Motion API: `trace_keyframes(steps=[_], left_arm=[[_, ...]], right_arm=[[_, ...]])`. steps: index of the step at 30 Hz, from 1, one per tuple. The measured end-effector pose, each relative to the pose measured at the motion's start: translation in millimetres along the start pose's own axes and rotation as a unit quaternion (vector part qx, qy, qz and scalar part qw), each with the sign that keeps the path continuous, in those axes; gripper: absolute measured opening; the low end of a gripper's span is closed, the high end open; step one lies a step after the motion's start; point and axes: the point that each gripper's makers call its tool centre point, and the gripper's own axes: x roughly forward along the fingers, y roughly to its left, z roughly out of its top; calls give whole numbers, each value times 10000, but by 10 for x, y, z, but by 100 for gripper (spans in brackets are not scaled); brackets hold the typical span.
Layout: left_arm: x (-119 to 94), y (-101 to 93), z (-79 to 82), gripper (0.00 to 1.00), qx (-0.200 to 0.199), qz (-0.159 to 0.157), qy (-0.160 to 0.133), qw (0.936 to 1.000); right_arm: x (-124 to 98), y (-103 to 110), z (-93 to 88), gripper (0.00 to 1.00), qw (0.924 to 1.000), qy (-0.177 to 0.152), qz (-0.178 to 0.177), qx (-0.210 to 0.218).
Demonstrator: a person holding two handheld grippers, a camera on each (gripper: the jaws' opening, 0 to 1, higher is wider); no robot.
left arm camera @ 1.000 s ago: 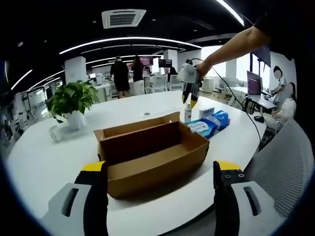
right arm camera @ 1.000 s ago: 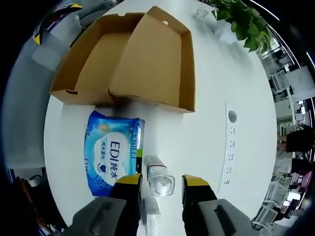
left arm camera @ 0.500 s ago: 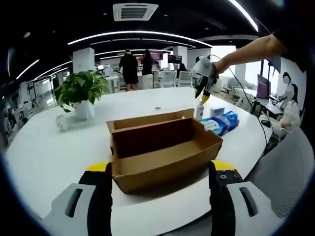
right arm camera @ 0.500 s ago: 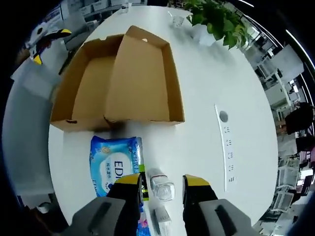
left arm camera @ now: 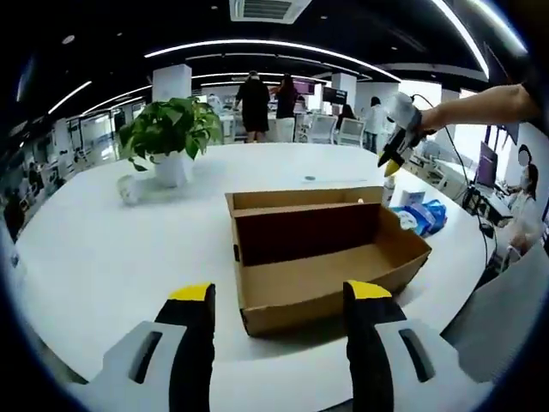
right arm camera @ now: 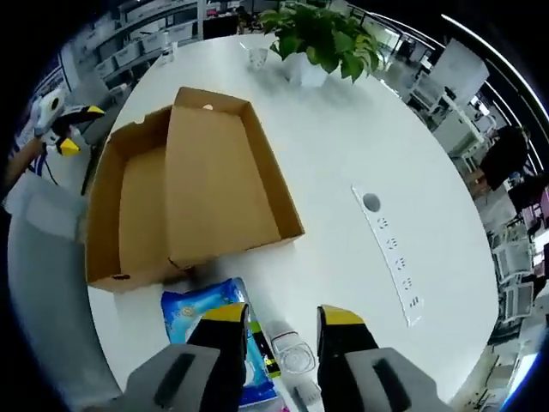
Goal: Operate the shoe box by opening the lid, removing the specified soft item, and placing it in the target area until the item is outside and the box remains undamaged.
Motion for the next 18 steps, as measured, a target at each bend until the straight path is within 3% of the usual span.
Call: trace_keyframes(steps=[3, 8, 18], left_arm=[[91, 43, -61, 54, -61, 23, 142, 9999], [220, 111, -173, 46, -266, 92, 348, 9990], [318, 176, -242, 31, -566, 262, 482, 9969]], right_arm=[[24, 32, 22, 28, 9998, -68, 4, 185], [78, 130, 123, 27, 9952, -412, 80, 885], [196, 196, 256, 26, 9855, -784, 102, 1501]])
